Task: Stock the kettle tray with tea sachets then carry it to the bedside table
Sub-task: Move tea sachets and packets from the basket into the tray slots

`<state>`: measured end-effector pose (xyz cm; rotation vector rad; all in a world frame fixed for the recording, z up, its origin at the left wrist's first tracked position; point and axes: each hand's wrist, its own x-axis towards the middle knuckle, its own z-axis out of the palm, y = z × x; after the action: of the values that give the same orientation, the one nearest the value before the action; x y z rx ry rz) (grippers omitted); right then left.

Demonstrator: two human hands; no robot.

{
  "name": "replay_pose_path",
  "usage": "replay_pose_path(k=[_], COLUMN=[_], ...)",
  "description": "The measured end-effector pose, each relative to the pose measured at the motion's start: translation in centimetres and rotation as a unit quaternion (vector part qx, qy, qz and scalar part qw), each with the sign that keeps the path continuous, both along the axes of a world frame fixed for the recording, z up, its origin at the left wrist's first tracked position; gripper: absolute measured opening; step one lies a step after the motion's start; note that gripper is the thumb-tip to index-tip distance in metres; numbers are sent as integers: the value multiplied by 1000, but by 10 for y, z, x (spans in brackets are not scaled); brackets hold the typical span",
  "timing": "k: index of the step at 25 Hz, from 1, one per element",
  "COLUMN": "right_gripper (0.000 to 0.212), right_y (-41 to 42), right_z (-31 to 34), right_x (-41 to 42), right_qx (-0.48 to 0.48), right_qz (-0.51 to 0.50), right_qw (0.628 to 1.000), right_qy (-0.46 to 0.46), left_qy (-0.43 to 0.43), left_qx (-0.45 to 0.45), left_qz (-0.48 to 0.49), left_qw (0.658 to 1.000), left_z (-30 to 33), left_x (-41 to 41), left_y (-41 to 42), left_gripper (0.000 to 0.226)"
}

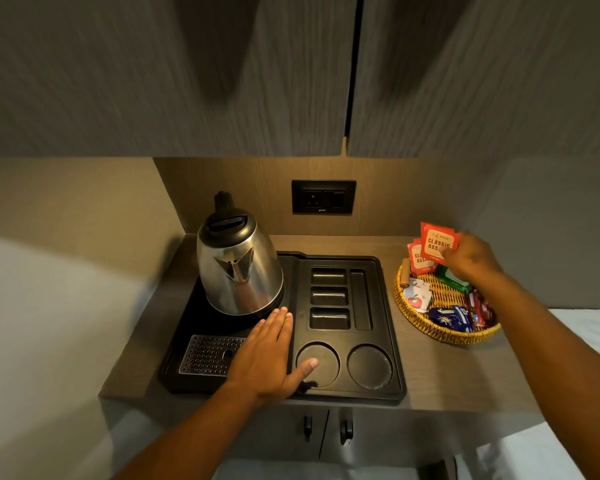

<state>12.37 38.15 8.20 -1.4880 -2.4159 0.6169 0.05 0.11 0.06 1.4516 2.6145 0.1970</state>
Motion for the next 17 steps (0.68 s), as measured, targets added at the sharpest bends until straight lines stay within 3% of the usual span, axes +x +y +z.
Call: replay_pose_path(k=[3,7,17], right_gripper=[21,23,34], right_y=[-35,-94,-104], right_z=[16,-4,-46], right_x=[-26,-90,-132], right_qx=[-12,-125,-176], right_qz=[122,230,169], right_qw=[990,964,969], right_qy=[73,54,-42], left_qy=[-1,-5,-11], left_qx=[10,26,32], left_qz=[-2,3,9], left_qw=[1000,1000,999], left_z=[-3,-4,-5], left_x=[-1,-1,-2], left_y=[0,-2,-3], left_gripper=[102,99,99])
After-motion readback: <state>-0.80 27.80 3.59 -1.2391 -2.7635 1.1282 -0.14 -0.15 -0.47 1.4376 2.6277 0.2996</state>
